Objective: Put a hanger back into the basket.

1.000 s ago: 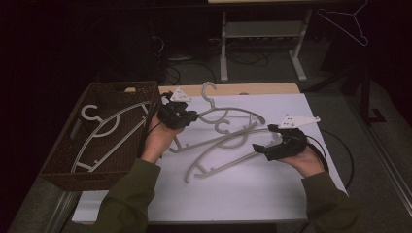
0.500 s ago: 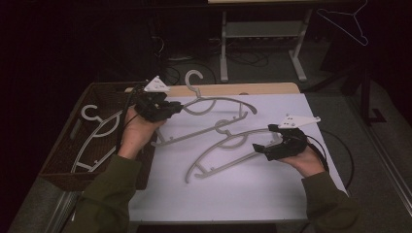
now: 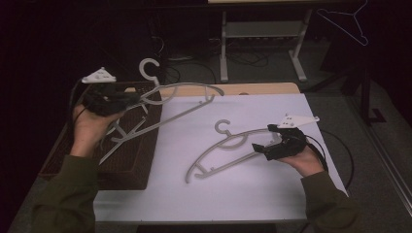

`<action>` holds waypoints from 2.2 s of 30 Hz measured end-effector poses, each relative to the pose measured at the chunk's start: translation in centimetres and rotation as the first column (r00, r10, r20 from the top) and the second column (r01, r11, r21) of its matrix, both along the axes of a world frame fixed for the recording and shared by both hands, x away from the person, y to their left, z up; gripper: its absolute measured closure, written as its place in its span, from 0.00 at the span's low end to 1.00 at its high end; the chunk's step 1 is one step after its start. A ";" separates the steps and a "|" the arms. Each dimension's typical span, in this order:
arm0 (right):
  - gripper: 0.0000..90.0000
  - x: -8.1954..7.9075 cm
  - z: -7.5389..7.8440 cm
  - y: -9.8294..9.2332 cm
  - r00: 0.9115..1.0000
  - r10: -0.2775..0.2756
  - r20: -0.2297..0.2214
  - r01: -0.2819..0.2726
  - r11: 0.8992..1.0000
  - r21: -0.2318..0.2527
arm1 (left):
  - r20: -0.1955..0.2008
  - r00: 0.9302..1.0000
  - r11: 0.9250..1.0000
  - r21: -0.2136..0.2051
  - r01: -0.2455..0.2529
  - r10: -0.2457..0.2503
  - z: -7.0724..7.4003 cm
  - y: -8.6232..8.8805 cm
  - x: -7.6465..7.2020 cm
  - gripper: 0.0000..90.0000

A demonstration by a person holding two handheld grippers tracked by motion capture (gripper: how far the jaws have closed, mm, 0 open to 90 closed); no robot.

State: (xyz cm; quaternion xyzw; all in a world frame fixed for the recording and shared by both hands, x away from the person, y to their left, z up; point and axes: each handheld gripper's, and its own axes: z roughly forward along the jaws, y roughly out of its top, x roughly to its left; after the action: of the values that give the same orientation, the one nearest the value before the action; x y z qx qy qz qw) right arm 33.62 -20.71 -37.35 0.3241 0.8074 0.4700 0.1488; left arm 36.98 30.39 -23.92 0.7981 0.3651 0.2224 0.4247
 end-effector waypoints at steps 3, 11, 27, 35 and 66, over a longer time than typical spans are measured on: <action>0.06 0.0 0.0 0.1 1.000 -0.001 -0.001 0.001 1.000 0.000 | 0.009 0.999 0.999 -0.010 -0.034 0.034 0.4 2.1 -0.5 0.92; 0.06 0.1 0.0 0.0 1.000 -0.004 0.002 0.004 1.000 0.001 | 0.012 0.992 0.992 -0.023 -0.123 0.123 0.8 7.0 -1.7 0.92; 0.06 0.1 0.0 -0.1 1.000 -0.009 -0.004 0.009 1.000 0.002 | 0.001 0.960 0.959 -0.033 -0.281 0.281 0.6 14.8 -3.4 0.92; 0.06 0.1 -0.1 0.0 1.000 -0.010 -0.004 0.010 1.000 -0.004 | -0.025 0.944 0.944 0.003 -0.330 0.330 -0.6 16.6 -3.2 0.92; 0.06 0.1 -0.1 -0.1 1.000 -0.012 -0.008 0.012 1.000 -0.005 | -0.146 0.925 0.936 0.097 -0.339 0.350 -8.0 14.1 0.1 0.91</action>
State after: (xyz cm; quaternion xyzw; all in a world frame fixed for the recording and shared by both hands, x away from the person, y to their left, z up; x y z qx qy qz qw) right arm 33.73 -20.85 -37.49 0.3303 0.8073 0.4657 0.1492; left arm 37.09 44.53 -31.90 0.7513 0.5245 0.2410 0.3200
